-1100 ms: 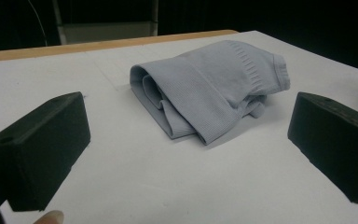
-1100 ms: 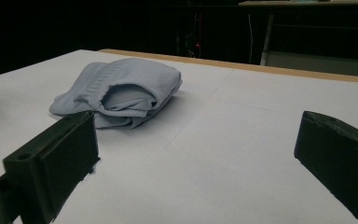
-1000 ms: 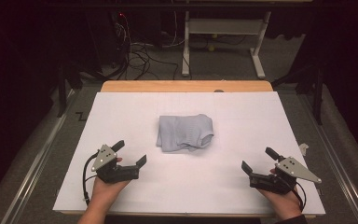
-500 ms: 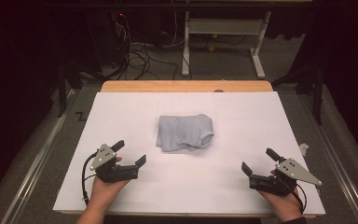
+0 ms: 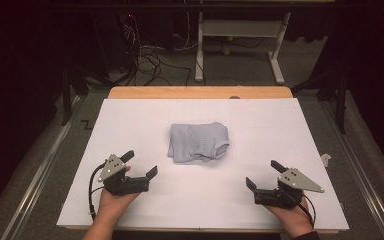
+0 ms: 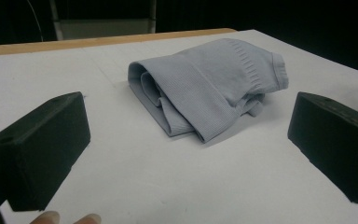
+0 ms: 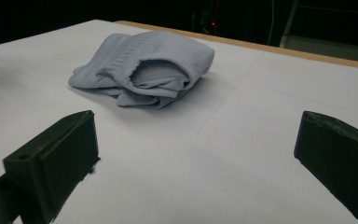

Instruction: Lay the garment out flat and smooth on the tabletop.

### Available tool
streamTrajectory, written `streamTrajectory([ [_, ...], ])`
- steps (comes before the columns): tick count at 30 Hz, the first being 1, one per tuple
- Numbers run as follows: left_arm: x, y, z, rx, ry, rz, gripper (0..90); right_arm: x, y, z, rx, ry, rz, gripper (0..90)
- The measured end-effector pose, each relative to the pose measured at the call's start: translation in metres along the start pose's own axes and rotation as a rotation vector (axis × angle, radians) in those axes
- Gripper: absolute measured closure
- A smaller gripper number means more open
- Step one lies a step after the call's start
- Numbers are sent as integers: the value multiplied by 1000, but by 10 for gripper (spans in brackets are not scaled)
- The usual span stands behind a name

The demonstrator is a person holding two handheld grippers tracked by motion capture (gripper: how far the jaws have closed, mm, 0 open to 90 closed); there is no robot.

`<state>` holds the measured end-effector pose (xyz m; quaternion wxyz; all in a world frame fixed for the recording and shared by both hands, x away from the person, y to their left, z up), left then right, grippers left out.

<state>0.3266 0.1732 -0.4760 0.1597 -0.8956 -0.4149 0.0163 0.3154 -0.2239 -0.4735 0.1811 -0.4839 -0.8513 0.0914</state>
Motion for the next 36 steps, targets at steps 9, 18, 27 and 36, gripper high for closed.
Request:
streamTrajectory([
  [9,-3,1,0,0,19,18,0,25,39,-2,105,-60,-3,21],
  [18,-3,-2,-1,-9,16,16,0,42,81,-14,164,-90,10,223],
  [27,-2,0,-2,-13,17,15,0,57,118,-11,245,-169,29,580],
  [36,-2,-1,-2,-14,20,16,0,62,126,-10,261,-183,23,875],
])
Point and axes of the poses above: each handheld gripper's, and its own axes: y roughly forward along the jaws, z roughly out of its underside, x roughly to its left, the point moved 5 cm from there along y, roughly forward along the jaws, and after that the axes turned 15 degrees about y, right-handed, at the moved point
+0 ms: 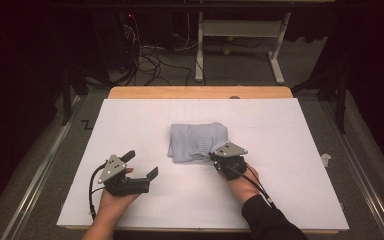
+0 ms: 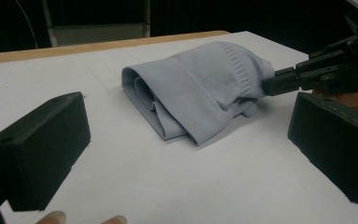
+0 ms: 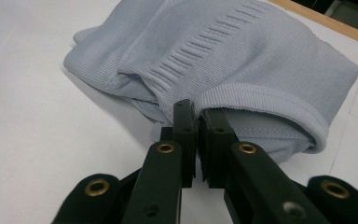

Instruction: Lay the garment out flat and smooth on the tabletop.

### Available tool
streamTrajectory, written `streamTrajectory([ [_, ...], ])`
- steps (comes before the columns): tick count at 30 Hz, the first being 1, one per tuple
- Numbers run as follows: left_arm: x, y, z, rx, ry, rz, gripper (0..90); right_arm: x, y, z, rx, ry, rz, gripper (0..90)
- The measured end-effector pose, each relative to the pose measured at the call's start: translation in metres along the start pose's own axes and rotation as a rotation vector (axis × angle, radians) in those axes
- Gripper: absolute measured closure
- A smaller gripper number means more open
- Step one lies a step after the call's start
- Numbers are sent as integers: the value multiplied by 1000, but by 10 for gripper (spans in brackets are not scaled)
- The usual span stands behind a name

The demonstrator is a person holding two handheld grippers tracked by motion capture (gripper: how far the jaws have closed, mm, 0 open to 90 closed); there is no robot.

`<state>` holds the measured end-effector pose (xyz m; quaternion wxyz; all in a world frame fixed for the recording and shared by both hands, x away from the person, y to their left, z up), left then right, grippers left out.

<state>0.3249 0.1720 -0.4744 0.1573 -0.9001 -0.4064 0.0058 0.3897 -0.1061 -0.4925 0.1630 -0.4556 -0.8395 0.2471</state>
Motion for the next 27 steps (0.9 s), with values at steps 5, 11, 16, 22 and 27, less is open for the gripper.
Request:
streamTrajectory([
  [5,-1,1,0,1,2,2,0,3,-14,-3,-39,-17,-22,878],
  [11,-2,2,0,5,7,5,0,9,-36,3,-73,-43,-55,877],
  [16,-5,2,-2,5,20,11,0,16,-56,16,-89,-54,-96,877],
  [22,-11,4,-5,-7,40,11,0,19,-77,33,-97,-73,-121,876],
  [27,-26,9,-8,-11,67,52,0,18,-87,43,-99,-58,-140,876],
])
Point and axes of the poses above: each handheld gripper's, and its own axes: y roughly forward along the jaws, z roughly out of its underside, x roughly to its left, the point moved 5 cm from there along y, roughly forward along the jaws, and after that the axes turned 15 degrees about y, right-handed, at the moved point
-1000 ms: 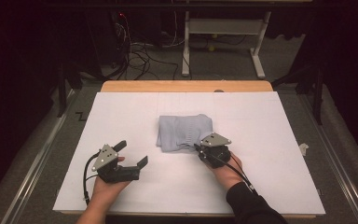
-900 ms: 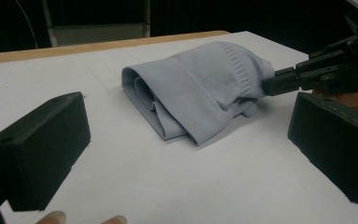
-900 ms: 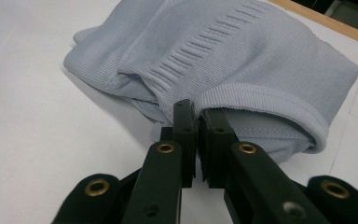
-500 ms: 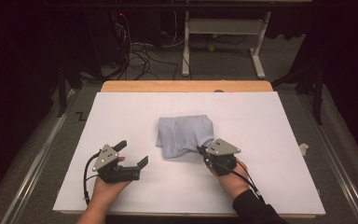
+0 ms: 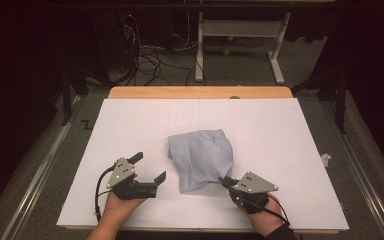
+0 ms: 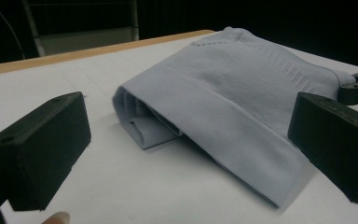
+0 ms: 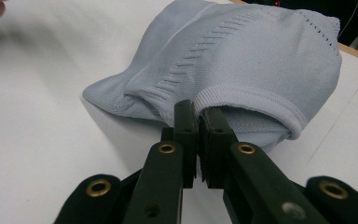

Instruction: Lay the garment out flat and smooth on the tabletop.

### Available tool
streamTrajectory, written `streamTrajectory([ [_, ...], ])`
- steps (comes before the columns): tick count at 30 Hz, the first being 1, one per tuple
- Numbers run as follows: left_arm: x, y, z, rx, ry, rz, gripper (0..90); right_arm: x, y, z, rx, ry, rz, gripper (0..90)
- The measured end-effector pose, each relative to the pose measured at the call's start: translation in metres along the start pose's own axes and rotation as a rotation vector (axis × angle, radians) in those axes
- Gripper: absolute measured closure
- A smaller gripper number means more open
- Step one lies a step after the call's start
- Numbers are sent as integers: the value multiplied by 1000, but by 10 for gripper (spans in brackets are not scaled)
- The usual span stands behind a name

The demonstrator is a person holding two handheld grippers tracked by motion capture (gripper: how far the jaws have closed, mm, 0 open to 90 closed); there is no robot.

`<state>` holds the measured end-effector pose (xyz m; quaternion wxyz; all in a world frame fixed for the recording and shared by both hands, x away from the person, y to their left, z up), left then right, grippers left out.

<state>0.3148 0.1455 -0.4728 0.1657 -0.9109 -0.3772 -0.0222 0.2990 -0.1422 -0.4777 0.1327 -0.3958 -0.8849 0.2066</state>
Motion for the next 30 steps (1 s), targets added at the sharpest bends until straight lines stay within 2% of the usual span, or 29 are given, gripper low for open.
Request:
streamTrajectory([
  [1,0,0,0,0,0,0,0,1,-1,0,-3,3,-3,876],
  [3,-8,3,-2,-5,6,24,0,5,-4,0,-15,1,-12,876],
  [4,-18,7,-4,3,27,50,0,7,-6,-1,-22,0,-21,876],
  [5,-18,7,-4,3,27,50,0,7,-6,-1,-22,0,-21,876],
  [6,-28,11,-5,14,51,73,0,11,-8,-2,-27,-9,-28,876],
  [7,-28,11,-5,14,51,73,0,13,-8,-2,-28,-9,-34,876],
  [8,-38,15,-6,22,74,95,0,14,-9,-2,-30,-10,-40,876],
  [10,-48,19,-7,33,104,120,0,18,-10,-2,-34,-10,-50,876],
  [11,-48,19,-7,33,104,120,0,18,-10,-2,-34,-10,-50,876],
  [12,-57,23,-8,43,127,138,0,21,-10,-4,-40,-14,-58,876],
  [15,-64,28,-8,53,135,150,0,24,-10,-6,-47,-14,-70,876],
  [16,-70,32,-9,73,148,160,0,27,-10,-8,-51,-14,-78,876],
  [17,-70,32,-9,73,148,160,0,29,-9,-8,-52,-15,-84,876],
  [19,-75,38,-10,110,176,166,0,32,-8,-10,-57,-18,-94,876],
  [20,-75,38,-10,110,176,166,0,34,-8,-12,-61,-20,-98,876],
  [23,-79,43,-8,152,194,153,0,40,-7,-15,-71,-20,-114,876],
  [24,-81,46,-7,188,220,134,0,42,-7,-16,-74,-26,-119,876],
  [26,-83,48,-6,213,243,112,0,46,-6,-18,-77,-28,-129,875],
  [28,-84,49,-6,216,257,103,68,48,-6,-19,-77,-32,-136,876],
  [29,-84,48,-7,214,269,89,68,50,-6,-19,-81,-32,-142,876],
  [30,-84,48,-8,209,278,70,147,55,-5,-20,-81,-41,-160,875],
])
Point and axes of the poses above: each handheld gripper's, and its own axes: y roughly forward along the jaws, z roughly out of its underside, x roughly to its left, the point moved 5 cm from there along y, roughly forward along the jaws, and after that the axes turned 15 degrees about y, right-handed, at the moved point
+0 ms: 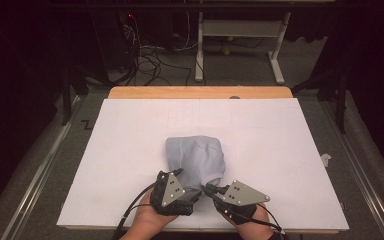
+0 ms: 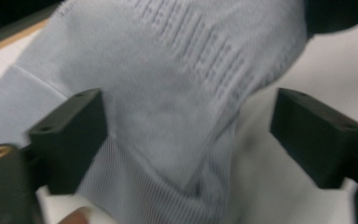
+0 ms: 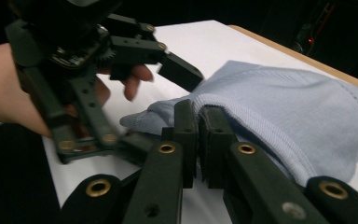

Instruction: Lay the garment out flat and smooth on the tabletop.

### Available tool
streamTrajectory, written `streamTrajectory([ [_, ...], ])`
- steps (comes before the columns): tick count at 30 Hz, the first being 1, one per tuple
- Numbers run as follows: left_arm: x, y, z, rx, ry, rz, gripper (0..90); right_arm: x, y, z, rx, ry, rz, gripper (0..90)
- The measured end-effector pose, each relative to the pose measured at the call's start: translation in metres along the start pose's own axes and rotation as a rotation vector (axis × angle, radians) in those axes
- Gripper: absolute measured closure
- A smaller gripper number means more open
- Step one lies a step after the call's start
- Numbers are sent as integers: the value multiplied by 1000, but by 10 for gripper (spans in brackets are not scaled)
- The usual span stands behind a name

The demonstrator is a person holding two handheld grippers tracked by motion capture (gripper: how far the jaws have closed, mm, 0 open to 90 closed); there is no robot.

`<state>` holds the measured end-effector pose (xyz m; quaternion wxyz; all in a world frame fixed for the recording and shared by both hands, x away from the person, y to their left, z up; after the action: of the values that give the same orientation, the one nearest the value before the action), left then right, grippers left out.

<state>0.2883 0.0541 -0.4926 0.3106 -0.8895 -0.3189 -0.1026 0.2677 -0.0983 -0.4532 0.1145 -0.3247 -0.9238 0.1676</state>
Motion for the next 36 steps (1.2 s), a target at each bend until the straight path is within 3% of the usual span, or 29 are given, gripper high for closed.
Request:
streamTrajectory([
  [5,0,-2,0,5,22,-29,269,8,4,1,4,-15,-18,875],
  [7,2,-6,-1,-13,12,-29,453,10,6,1,5,-13,-27,844],
  [8,3,-7,-1,-23,-2,-34,552,10,5,1,6,-13,-31,770],
  [9,3,-7,-1,-23,-2,-34,599,10,5,1,6,-13,-31,770],
  [10,8,-11,0,-41,-39,-47,662,9,3,0,-3,3,-47,669],
  [12,11,-13,0,-55,-61,-52,730,7,-3,-3,-27,10,-42,603],
  [13,18,-18,1,-84,-105,-61,748,5,-7,-4,-40,21,-40,582],
  [16,28,-25,3,-119,-168,-66,762,-2,-15,-7,-72,43,-22,553],
  [17,32,-27,5,-133,-189,-68,765,-13,-22,-8,-93,63,14,528],
  [19,35,-29,5,-146,-205,-68,767,-17,-23,-7,-94,64,34,516],
  [20,38,-32,6,-158,-228,-68,771,-32,-23,-3,-84,85,96,475],
  [22,41,-34,7,-173,-243,-72,772,-34,-22,-2,-79,92,103,458],
  [24,44,-37,8,-182,-249,-79,774,-50,-12,7,-14,126,152,387],
  [25,46,-38,8,-189,-263,-78,774,-50,-12,7,-14,126,152,387],
  [26,49,-41,9,-204,-280,-86,774,-57,-4,13,30,140,171,362],
  [27,49,-41,9,-204,-280,-86,774,-57,-4,13,30,140,171,362],
  [30,54,-45,11,-211,-293,-99,774,-67,15,19,102,150,201,341],
  [34,61,-52,15,-222,-310,-117,775,-73,26,18,130,144,212,340],
  [36,64,-55,18,-226,-325,-121,774,-85,37,17,154,168,230,341],
])
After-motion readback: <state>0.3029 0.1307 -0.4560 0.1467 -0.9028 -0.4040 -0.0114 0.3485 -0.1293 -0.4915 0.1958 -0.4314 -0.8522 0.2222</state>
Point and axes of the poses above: each handheld gripper's, and its own axes: y roughly forward along the jaws, z roughly out of its underside, x roughly to its left, the point moved 5 cm from there along y, roughly forward along the jaws, and after that the axes turned 15 degrees about y, right-handed, at the moved point
